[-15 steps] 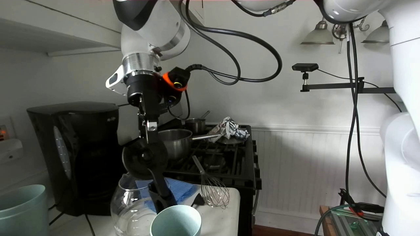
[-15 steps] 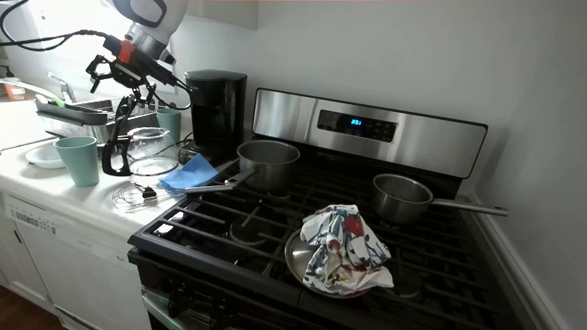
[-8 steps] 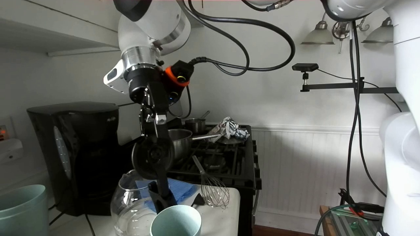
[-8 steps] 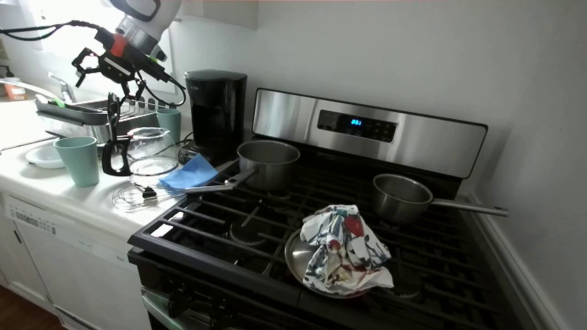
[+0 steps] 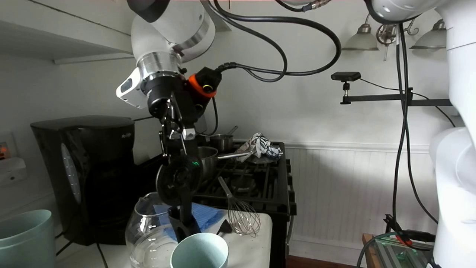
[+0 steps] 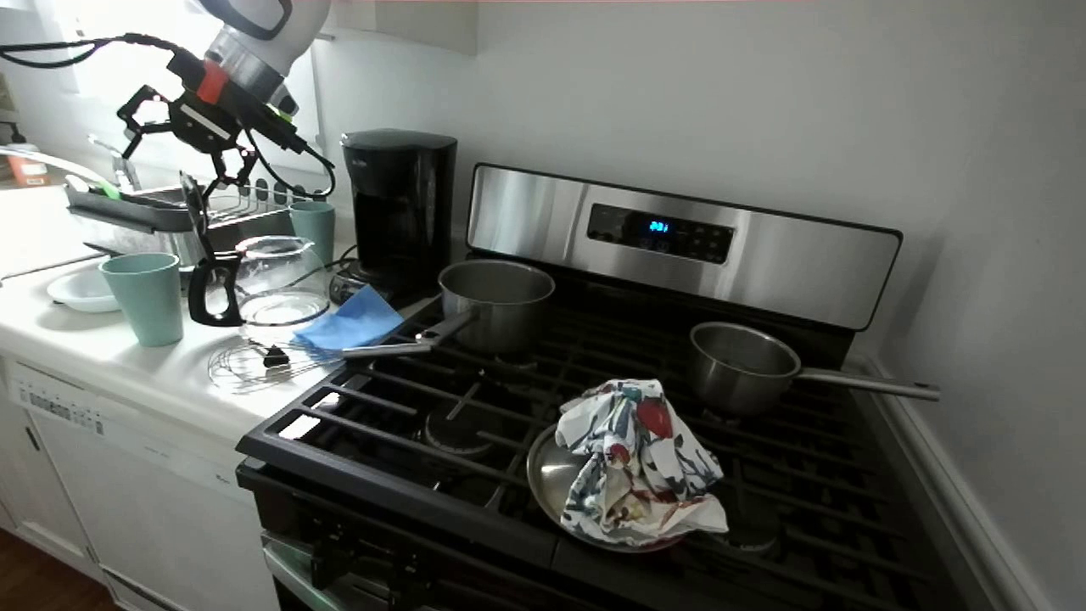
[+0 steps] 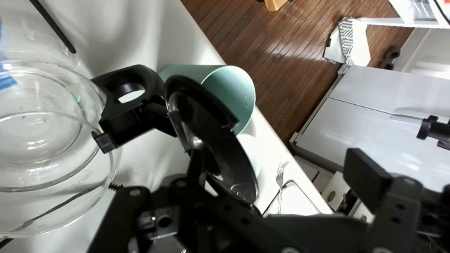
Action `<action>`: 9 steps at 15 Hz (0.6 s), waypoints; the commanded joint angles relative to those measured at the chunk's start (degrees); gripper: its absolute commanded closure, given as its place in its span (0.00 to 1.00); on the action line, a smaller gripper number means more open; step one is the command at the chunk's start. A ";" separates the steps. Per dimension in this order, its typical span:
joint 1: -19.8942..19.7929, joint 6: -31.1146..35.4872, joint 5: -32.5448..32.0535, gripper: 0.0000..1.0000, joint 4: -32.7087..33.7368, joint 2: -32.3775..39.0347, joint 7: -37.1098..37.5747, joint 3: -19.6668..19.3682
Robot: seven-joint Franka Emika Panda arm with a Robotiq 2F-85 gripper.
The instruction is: Open the lid on the kettle
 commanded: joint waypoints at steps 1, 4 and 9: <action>0.47 -2.11 -0.08 0.00 -0.31 -1.14 -1.68 -0.18; 0.60 -2.43 -0.38 0.00 -0.23 -1.16 -1.98 -0.29; 0.66 1.48 -1.68 0.00 -0.52 -1.84 -1.21 -0.78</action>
